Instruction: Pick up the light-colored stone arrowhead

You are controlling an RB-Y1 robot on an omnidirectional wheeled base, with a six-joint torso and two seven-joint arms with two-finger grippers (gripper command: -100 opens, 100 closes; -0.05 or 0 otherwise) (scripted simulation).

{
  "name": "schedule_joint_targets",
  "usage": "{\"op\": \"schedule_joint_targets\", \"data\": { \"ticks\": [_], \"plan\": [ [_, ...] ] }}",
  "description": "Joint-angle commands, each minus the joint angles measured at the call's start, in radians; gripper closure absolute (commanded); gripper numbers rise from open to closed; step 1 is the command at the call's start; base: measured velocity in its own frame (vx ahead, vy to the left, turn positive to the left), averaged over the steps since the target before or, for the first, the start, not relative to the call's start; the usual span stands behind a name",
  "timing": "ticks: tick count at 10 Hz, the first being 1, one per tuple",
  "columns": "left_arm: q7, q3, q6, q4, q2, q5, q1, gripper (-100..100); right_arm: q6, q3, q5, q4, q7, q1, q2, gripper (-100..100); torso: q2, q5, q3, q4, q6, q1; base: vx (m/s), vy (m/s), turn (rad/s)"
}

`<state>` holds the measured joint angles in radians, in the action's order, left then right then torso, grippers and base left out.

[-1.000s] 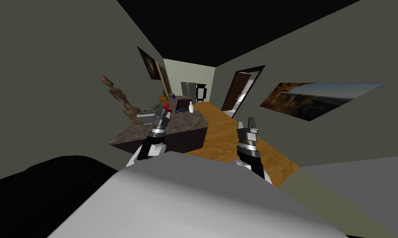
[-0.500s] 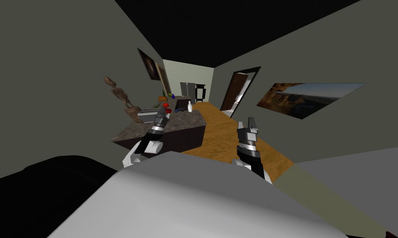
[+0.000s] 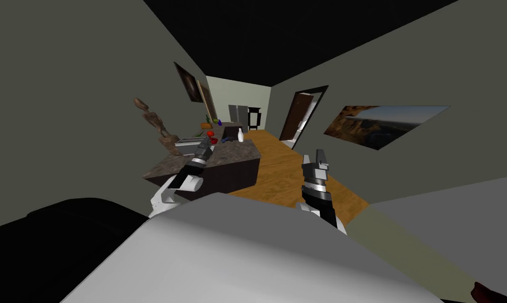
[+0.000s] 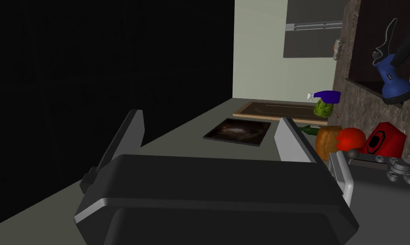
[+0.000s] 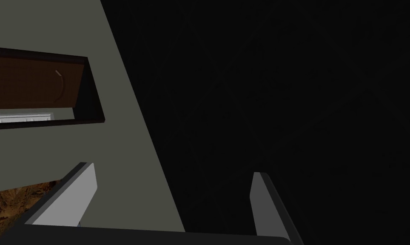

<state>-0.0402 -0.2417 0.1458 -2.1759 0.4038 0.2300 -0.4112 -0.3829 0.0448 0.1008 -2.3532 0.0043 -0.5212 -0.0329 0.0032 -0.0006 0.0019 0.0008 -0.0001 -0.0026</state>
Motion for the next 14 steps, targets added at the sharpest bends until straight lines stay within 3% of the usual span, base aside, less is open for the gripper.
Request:
{"op": "schedule_joint_targets", "data": {
  "ticks": [1,2,3,4,5,6,7,9,10,11,12,14],
  "plan": [
    [-0.015,-0.04,-0.05,0.028,0.049,0.03,0.019,-100,0.0,0.0,0.0,0.0,0.0,0.0,0.0,0,0.0,0.0,0.0,0.0,0.0,0.0,-0.057,-0.053,-0.034],
    [-0.015,-0.04,-0.084,0.028,0.049,0.03,0.019,-100,0.0,0.0,0.0,0.0,0.0,0.0,0.0,0,0.0,0.0,0.0,0.0,0.0,0.0,-0.044,-0.043,-0.017],
    [-0.024,-0.069,-0.123,0.058,0.085,0.054,0.035,-100,0.0,0.0,0.0,0.0,0.0,0.0,0.0,0,0.0,0.0,0.0,0.0,0.0,0.0,-0.048,-0.054,-0.038],
    [-0.024,-0.069,-0.146,0.058,0.087,0.054,0.035,-100,0.0,0.0,0.0,0.0,0.0,0.0,0.0,0,0.0,0.0,0.0,0.0,0.0,0.0,-0.035,-0.045,-0.021],
    [-0.034,-0.097,-0.182,0.09,0.122,0.079,0.052,-100,0.0,0.0,0.0,0.0,0.0,0.0,0.0,0,-0.001,0.0,0.0,0.0,0.0,0.0,-0.035,-0.055,-0.04],
    [-0.034,-0.097,-0.211,0.09,0.124,0.079,0.052,-100,0.0,0.0,0.0,0.0,0.0,0.0,0.0,0,-0.001,0.0,-0.001,0.0,0.0,0.0,-0.026,-0.047,-0.022],
    [-0.045,-0.125,-0.244,0.123,0.16,0.105,0.068,-100,0.0,0.0,0.0,0.0,0.0,0.0,0.0,0,-0.001,0.0,-0.001,0.0,0.0,0.0,-0.026,-0.047,-0.04],
    [-0.045,-0.125,-0.282,0.123,0.16,0.105,0.068,-100,0.0,0.0,0.0,0.0,0.0,0.0,0.0,0,-0.002,0.0,-0.001,0.0,0.0,0.001,-0.014,-0.024,-0.011],
    [-0.055,-0.151,-0.318,0.157,0.194,0.131,0.085,-100,0.0,0.0,0.0,0.0,0.0,0.0,0.0,0,-0.003,0.0,-0.001,-0.001,0.0,0.002,-0.012,-0.033,-0.041],
    [-0.055,-0.151,-0.348,0.157,0.194,0.131,0.085,-100,0.0,0.0,0.0,0.0,0.0,0.0,0.0,0,-0.003,0.0,-0.002,-0.001,0.0,0.001,-0.012,-0.033,-0.027],
    [-0.066,-0.176,-0.38,0.192,0.227,0.157,0.101,-100,0.0,0.0,0.0,0.0,0.0,0.0,0.0,0,-0.003,0.0,-0.002,-0.001,0.0,0.001,-0.012,-0.048,-0.053],
    [-0.066,-0.176,-0.425,0.192,0.227,0.157,0.101,-100,0.0,0.0,0.0,0.0,0.0,0.0,0.0,0,-0.003,0.0,-0.002,-0.001,0.0,0.001,-0.002,-0.027,-0.007]
  ]
}}
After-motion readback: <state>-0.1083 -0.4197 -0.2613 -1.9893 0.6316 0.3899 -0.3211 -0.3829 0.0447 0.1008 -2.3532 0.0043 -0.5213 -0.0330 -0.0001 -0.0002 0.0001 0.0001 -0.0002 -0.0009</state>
